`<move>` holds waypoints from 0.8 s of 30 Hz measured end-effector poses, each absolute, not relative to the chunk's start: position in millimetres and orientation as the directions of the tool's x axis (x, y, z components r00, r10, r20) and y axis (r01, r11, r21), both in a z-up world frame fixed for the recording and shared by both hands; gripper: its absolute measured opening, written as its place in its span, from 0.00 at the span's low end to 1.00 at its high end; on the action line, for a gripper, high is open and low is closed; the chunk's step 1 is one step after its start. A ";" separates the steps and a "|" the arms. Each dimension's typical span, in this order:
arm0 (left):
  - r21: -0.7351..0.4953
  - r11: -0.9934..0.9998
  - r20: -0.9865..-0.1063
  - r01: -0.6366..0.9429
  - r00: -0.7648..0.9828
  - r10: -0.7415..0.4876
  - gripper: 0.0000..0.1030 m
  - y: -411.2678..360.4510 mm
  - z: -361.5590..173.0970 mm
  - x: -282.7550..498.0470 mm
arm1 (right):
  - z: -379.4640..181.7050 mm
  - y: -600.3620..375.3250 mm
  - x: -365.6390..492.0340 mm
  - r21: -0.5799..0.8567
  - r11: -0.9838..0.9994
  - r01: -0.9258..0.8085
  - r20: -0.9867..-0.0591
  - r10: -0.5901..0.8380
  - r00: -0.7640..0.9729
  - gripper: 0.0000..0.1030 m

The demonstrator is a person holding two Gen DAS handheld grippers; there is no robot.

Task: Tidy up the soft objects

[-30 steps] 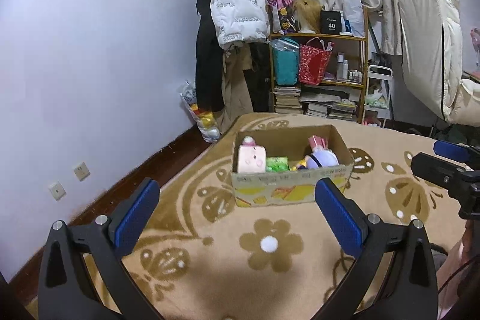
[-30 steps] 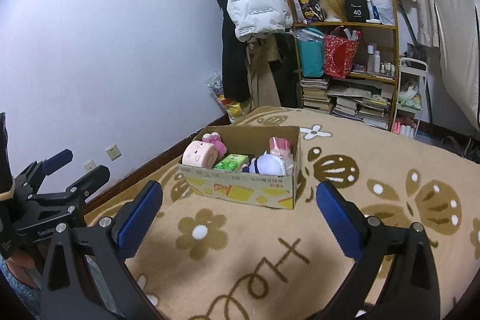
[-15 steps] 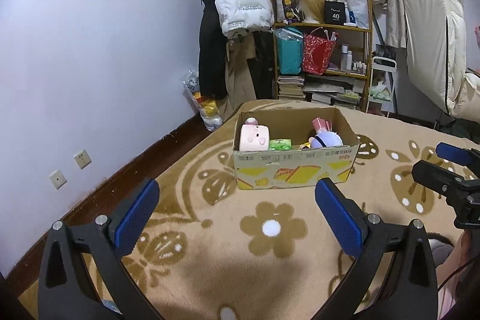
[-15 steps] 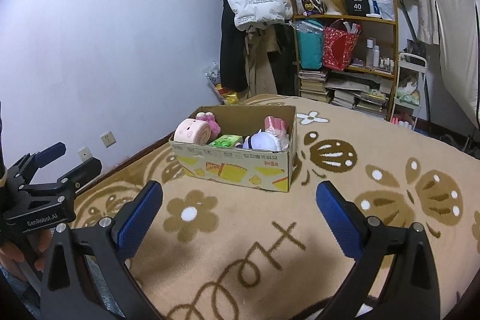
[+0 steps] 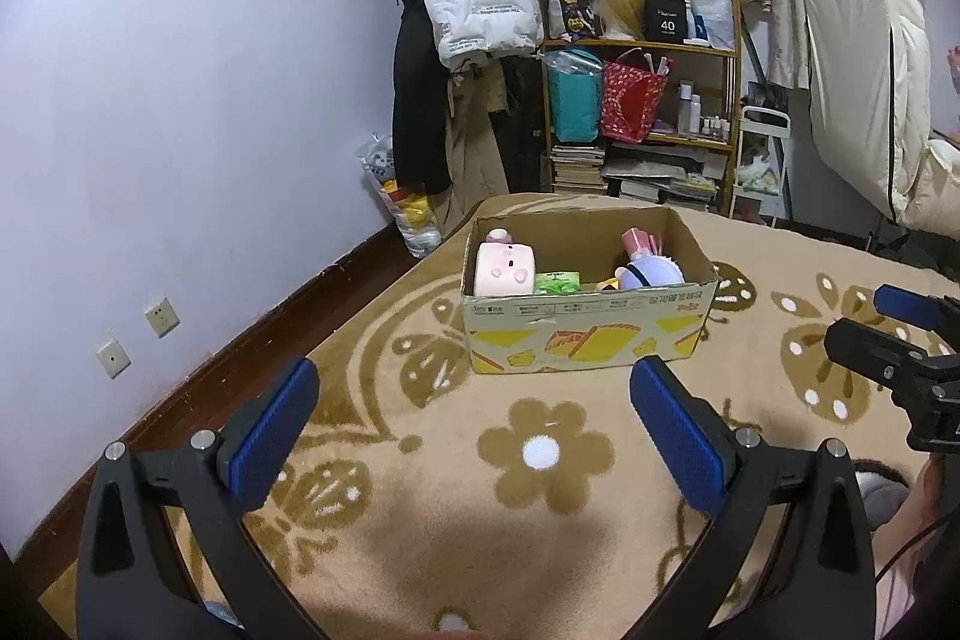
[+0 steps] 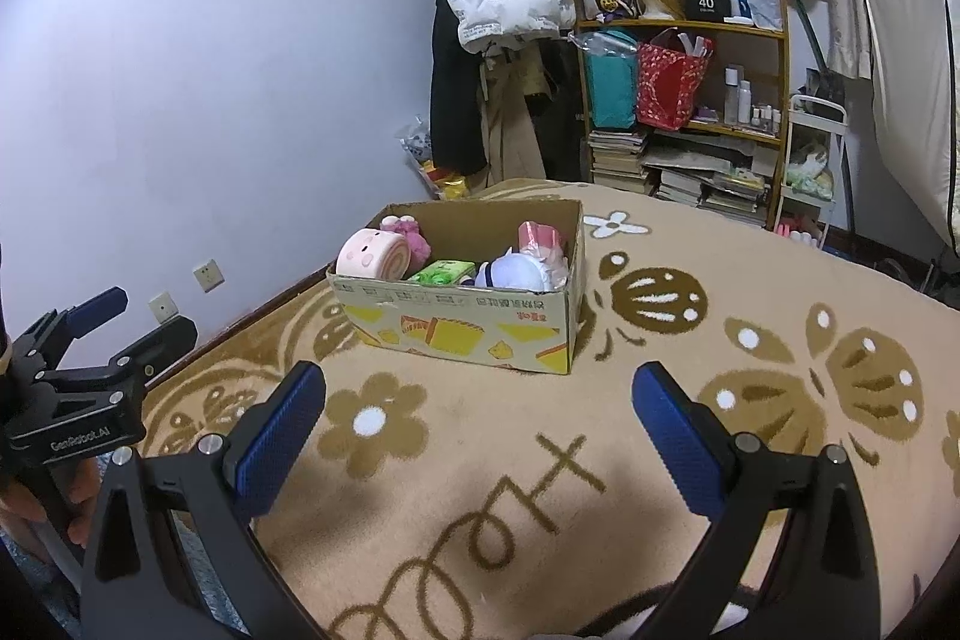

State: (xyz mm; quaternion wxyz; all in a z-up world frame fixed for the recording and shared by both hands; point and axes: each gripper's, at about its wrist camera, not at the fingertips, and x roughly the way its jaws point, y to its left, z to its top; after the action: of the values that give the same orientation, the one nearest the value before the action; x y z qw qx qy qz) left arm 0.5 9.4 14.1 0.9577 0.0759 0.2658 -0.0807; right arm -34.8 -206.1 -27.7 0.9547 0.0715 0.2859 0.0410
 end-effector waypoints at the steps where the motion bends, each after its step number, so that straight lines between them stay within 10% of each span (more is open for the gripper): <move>1: 0.105 0.975 -0.522 0.197 0.845 -0.115 1.00 8.9 13.7 0.4 | -27.5 -205.9 -34.9 0.158 0.987 -0.036 -0.541 0.117 0.833 1.00; 24: 0.101 0.974 -0.551 0.201 0.827 -0.114 1.00 8.1 9.3 2.5 | -27.5 -210.0 -37.1 0.159 0.987 -0.022 -0.542 0.106 0.833 1.00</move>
State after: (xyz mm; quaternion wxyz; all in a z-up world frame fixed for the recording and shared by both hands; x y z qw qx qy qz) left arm 2.5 8.1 9.3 0.9526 0.0773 0.2823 -0.0825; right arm -37.1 -210.0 -27.5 0.9547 0.0729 0.2866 0.0337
